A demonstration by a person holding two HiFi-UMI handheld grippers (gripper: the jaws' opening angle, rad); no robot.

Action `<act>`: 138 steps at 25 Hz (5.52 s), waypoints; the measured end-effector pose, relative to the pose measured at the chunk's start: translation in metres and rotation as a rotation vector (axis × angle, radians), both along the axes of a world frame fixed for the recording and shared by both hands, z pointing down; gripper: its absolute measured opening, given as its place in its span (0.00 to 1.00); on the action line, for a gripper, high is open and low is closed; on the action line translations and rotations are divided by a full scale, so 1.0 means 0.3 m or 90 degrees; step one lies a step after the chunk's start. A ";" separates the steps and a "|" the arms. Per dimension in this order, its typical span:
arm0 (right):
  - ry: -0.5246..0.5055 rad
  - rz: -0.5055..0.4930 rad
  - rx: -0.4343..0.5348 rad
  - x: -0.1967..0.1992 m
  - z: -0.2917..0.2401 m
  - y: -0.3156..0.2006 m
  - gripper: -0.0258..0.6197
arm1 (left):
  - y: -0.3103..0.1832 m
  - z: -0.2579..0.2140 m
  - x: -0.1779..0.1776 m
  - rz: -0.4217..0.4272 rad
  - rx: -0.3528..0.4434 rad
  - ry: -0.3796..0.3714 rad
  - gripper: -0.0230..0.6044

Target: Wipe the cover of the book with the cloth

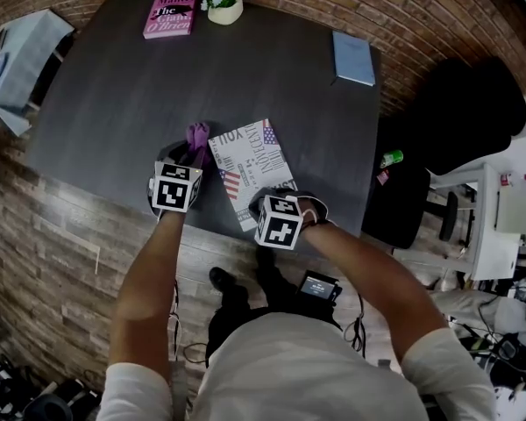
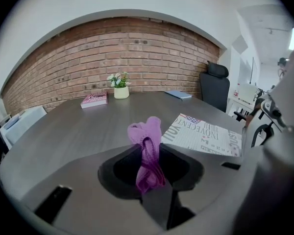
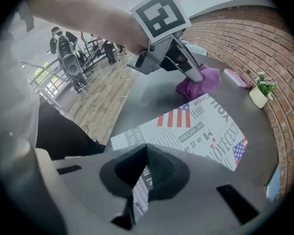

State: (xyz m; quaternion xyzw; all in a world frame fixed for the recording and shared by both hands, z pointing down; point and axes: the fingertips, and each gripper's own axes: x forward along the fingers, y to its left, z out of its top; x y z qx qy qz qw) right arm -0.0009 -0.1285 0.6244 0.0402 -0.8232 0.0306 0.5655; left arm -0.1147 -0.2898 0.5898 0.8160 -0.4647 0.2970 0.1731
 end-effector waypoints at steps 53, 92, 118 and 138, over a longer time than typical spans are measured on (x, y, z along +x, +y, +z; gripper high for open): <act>0.019 0.019 0.029 0.004 0.006 0.001 0.06 | 0.409 0.003 0.217 0.096 -0.044 0.148 0.22; 0.036 0.029 0.064 0.000 -0.003 -0.008 0.06 | 0.711 -0.001 0.325 0.158 -0.083 0.211 0.21; 0.009 0.114 0.112 0.011 -0.047 -0.007 0.07 | 0.895 -0.130 0.275 0.105 -0.089 0.356 0.21; -0.238 0.339 0.199 0.013 -0.447 0.105 0.23 | 0.929 -0.438 0.062 0.026 0.030 0.512 0.21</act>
